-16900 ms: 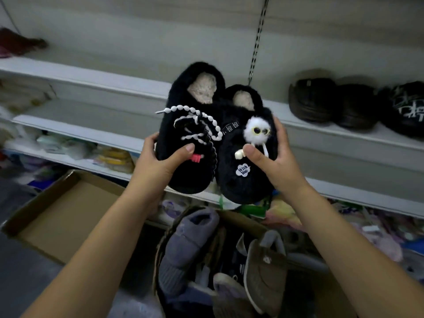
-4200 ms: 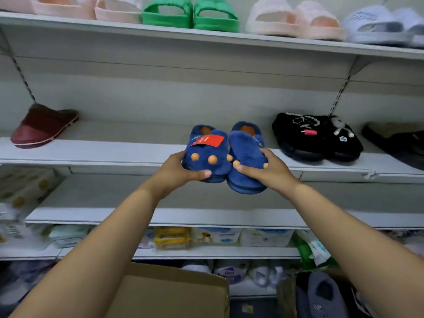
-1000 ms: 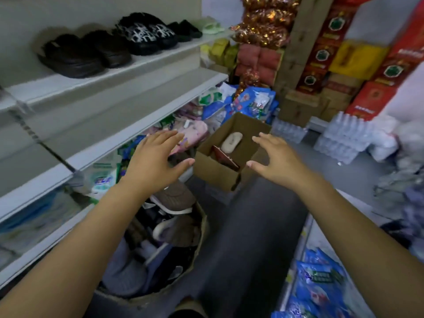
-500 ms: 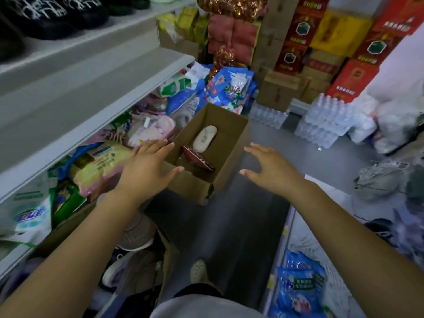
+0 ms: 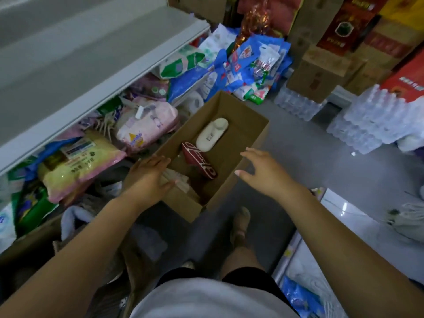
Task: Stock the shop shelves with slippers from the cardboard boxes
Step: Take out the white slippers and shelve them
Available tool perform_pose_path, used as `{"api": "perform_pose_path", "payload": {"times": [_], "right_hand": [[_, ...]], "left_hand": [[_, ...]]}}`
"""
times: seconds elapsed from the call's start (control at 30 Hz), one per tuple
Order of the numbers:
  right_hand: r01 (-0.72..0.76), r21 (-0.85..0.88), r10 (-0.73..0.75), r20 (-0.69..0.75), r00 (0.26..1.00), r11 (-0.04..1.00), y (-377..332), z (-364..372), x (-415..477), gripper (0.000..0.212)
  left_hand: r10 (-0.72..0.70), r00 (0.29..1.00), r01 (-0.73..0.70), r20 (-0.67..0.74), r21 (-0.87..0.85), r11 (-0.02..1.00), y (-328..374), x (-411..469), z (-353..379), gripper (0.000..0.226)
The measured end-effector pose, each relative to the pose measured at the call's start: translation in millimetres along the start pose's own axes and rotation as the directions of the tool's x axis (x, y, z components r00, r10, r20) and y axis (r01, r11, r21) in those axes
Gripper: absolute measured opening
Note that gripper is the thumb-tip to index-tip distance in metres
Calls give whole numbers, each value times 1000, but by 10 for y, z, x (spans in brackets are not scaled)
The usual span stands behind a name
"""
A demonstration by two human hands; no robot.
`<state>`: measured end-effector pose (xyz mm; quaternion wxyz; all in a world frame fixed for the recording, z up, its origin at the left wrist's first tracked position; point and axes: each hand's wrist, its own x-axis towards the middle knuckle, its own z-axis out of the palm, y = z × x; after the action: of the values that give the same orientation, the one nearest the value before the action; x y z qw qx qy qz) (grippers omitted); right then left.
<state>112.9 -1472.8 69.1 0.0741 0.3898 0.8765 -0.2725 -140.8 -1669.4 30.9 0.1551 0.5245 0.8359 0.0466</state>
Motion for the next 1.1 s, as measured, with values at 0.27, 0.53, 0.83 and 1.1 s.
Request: {"api": "perform_pose_path", "payload": {"times": [0.27, 0.53, 0.83, 1.1], "right_hand": [[116, -77, -85, 319, 944, 990, 685, -49, 1770, 66], [172, -59, -100, 613, 784, 983, 927, 463, 2866, 56], [41, 34, -53, 612, 789, 999, 1059, 1242, 3548, 71], [33, 41, -44, 307, 951, 999, 1162, 1679, 4215, 89]], "left_hand": [[-430, 878, 464, 212, -149, 873, 416, 943, 560, 75], [-732, 519, 853, 442, -326, 408, 695, 1521, 1420, 59], [-794, 135, 973, 593, -230, -6, 538, 2032, 2264, 91], [-882, 106, 952, 460, -302, -43, 390, 2082, 2592, 81]]}}
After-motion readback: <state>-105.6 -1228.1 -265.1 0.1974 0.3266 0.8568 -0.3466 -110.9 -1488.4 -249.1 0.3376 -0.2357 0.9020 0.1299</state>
